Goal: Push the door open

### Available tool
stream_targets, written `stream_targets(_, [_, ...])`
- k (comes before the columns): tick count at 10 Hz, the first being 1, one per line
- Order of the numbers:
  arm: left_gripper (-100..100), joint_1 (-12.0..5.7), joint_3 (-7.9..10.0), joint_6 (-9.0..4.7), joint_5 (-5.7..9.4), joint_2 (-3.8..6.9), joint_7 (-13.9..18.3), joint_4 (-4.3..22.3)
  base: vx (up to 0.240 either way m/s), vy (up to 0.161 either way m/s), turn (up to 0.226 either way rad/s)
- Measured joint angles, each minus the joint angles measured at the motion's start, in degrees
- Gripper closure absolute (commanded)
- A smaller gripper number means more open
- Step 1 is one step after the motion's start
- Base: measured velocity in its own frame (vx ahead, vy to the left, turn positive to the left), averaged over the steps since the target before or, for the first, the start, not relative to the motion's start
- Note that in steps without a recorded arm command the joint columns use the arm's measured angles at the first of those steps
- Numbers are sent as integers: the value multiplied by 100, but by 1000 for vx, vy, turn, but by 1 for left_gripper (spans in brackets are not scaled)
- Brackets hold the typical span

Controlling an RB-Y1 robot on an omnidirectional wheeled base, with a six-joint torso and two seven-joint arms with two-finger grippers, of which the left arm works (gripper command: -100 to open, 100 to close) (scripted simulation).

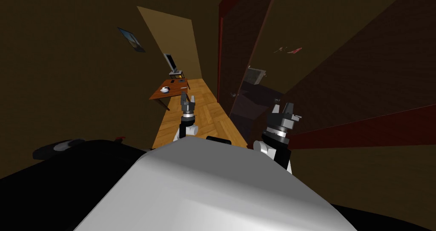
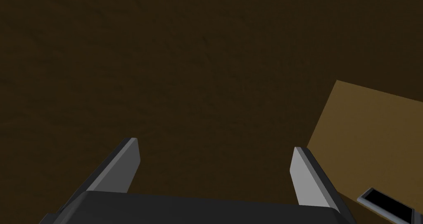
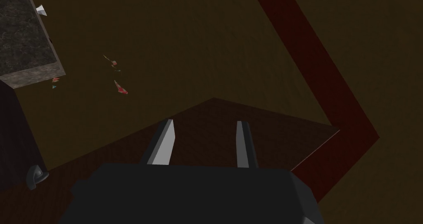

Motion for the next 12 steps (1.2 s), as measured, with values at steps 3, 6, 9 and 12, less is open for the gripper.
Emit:
stream_targets(3, [-100, -122, -50, -115, -60, 83, 63, 392, 101, 19, -99])
stream_targets(6, [-100, -310, -103, -153, -130, 141, 126, 793, 79, 21, -77])
stream_targets(9, [-100, -438, -168, -219, -201, 189, 188, 1151, 92, 35, -90])
stream_targets(12, [-100, -653, -168, -266, -244, 279, 291, 1592, 94, 29, -87])
